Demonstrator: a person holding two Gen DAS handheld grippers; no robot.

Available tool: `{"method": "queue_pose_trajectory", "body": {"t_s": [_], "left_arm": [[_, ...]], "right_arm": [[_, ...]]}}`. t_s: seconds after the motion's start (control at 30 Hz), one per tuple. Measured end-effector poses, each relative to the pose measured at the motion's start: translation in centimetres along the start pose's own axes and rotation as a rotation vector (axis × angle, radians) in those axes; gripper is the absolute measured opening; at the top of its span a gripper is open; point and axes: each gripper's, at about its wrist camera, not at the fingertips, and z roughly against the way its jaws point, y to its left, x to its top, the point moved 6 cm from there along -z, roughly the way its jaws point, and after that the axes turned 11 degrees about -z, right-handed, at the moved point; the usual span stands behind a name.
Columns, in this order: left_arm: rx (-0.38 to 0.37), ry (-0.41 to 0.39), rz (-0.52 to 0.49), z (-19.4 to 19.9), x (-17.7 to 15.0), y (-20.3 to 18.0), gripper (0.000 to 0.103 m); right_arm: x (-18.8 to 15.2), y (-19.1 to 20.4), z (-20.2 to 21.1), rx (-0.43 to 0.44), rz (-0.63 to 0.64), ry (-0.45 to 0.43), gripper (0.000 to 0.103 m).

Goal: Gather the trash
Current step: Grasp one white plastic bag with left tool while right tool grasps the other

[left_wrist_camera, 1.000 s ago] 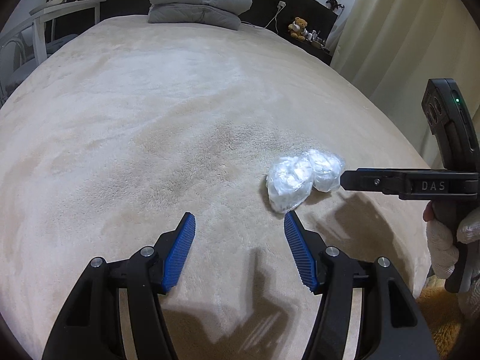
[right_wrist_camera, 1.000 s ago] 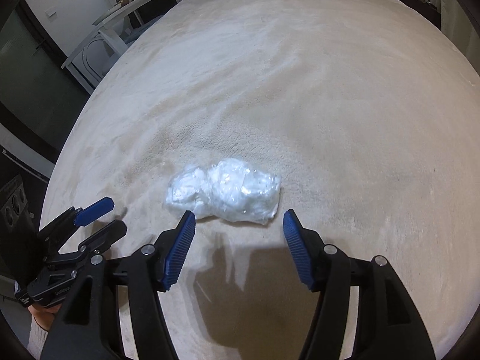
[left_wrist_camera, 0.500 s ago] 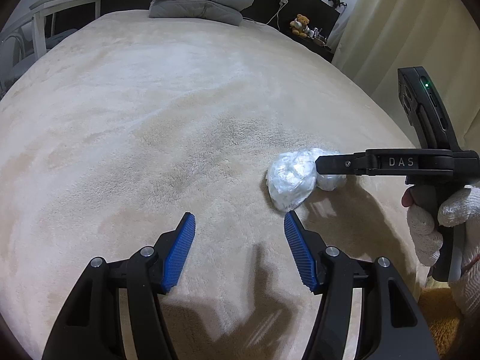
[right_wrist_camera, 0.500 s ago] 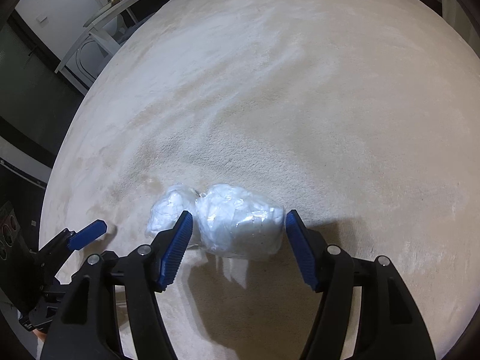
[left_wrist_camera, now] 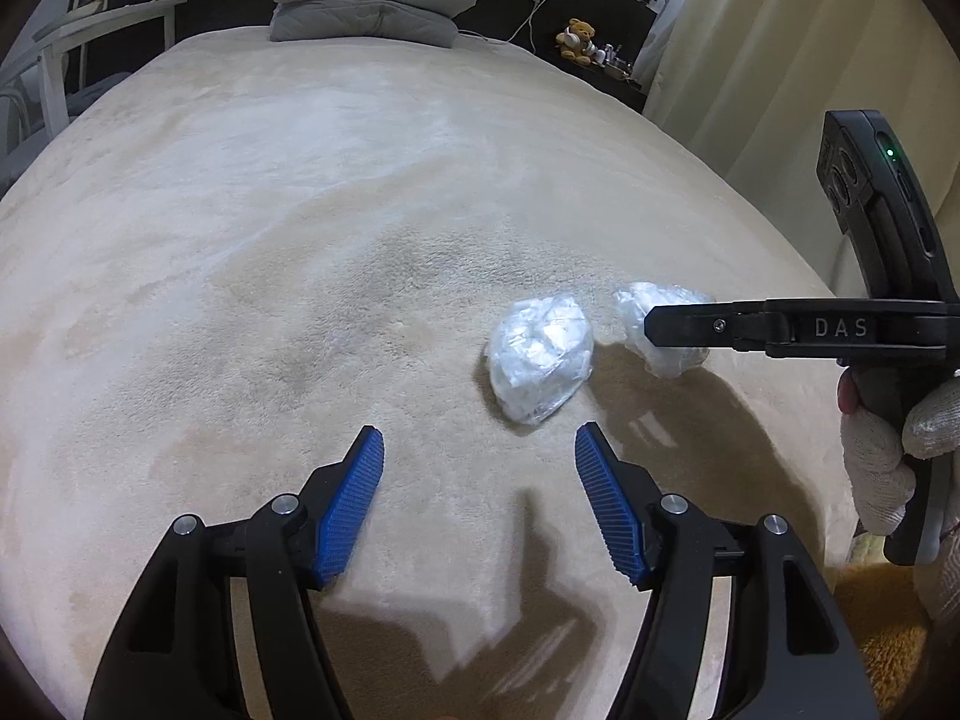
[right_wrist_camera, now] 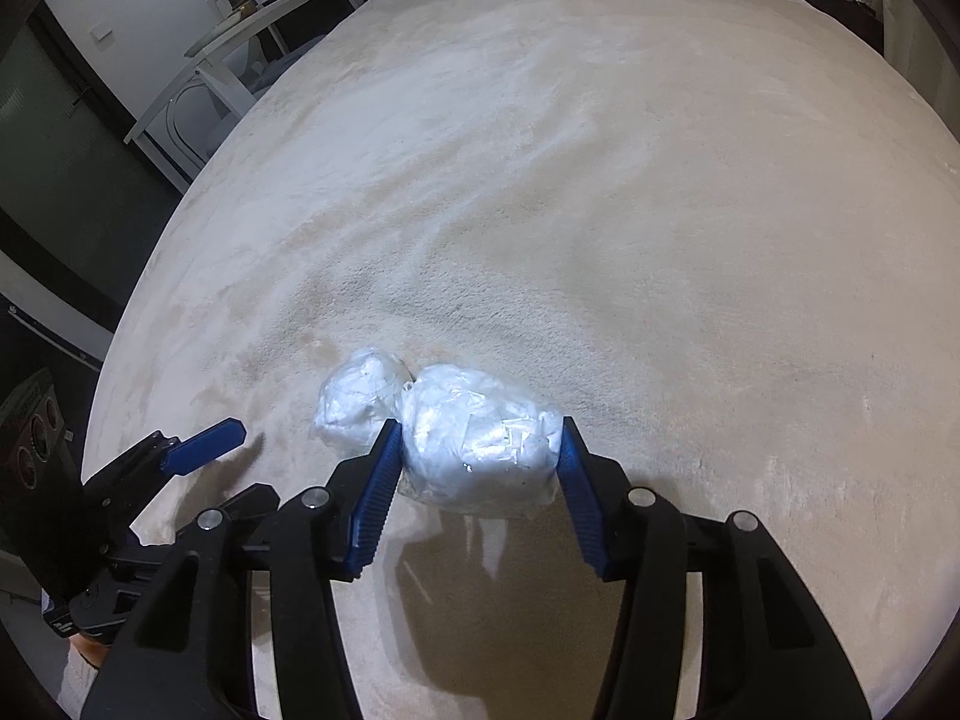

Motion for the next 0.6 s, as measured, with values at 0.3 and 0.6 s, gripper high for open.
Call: {"method": "queue_pose_trajectory", "body": {"t_s": [0.3, 0.6], "left_arm": [[0.010, 0.002, -0.013, -2.0, 1.6, -1.9, 0.074], [0.039, 0.001, 0.026, -4.8, 3.0, -2.1, 0.074]], "right_arm": [[-1.4, -0.7, 4.0, 0.034, 0.019, -0.029, 0.052], [-2.9, -2.1, 6.7, 0.065, 0.028, -0.043, 0.052]]}}
